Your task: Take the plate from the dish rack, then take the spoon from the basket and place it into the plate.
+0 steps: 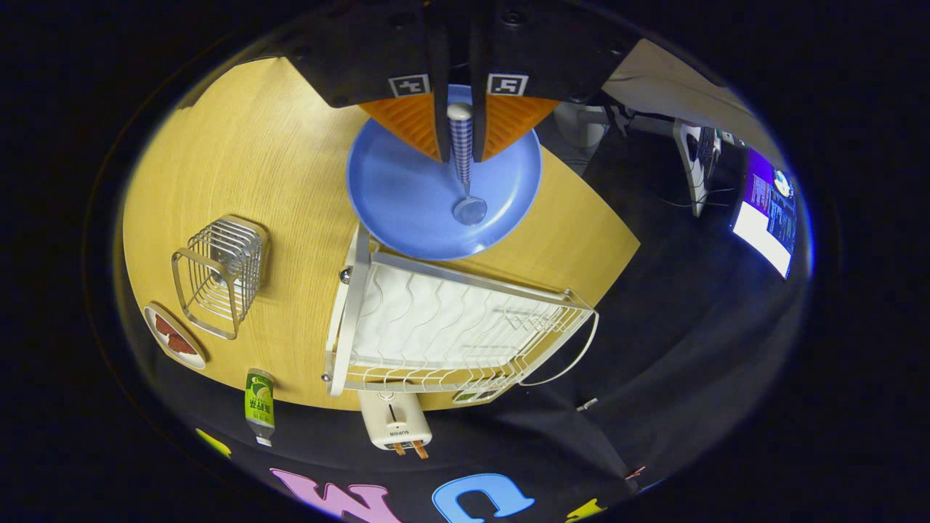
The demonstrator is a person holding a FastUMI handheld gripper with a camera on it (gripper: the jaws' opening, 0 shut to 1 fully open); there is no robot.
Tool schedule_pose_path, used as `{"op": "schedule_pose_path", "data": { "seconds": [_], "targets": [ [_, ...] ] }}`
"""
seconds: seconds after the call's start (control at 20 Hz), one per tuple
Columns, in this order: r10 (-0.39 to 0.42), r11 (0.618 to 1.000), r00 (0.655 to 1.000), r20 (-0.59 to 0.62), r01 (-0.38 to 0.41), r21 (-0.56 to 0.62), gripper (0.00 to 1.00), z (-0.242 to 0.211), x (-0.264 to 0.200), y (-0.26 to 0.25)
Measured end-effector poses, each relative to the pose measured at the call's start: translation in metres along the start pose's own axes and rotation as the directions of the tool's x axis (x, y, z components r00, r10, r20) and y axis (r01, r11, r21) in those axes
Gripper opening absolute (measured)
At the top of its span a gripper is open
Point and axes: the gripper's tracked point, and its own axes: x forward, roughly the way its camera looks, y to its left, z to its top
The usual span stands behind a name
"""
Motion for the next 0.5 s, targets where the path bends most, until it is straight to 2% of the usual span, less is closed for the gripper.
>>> {"op": "schedule_pose_path", "data": {
  "seconds": [0.35, 0.5],
  "targets": [
    [-0.107, 0.993, 0.991, -0.078, 0.104, -0.050, 0.17, -0.021, 0.018, -0.022],
    [-0.155, 0.987, 0.984, -0.086, 0.151, -0.059, 0.24, -0.024, 0.020, -0.033]
  ]
}}
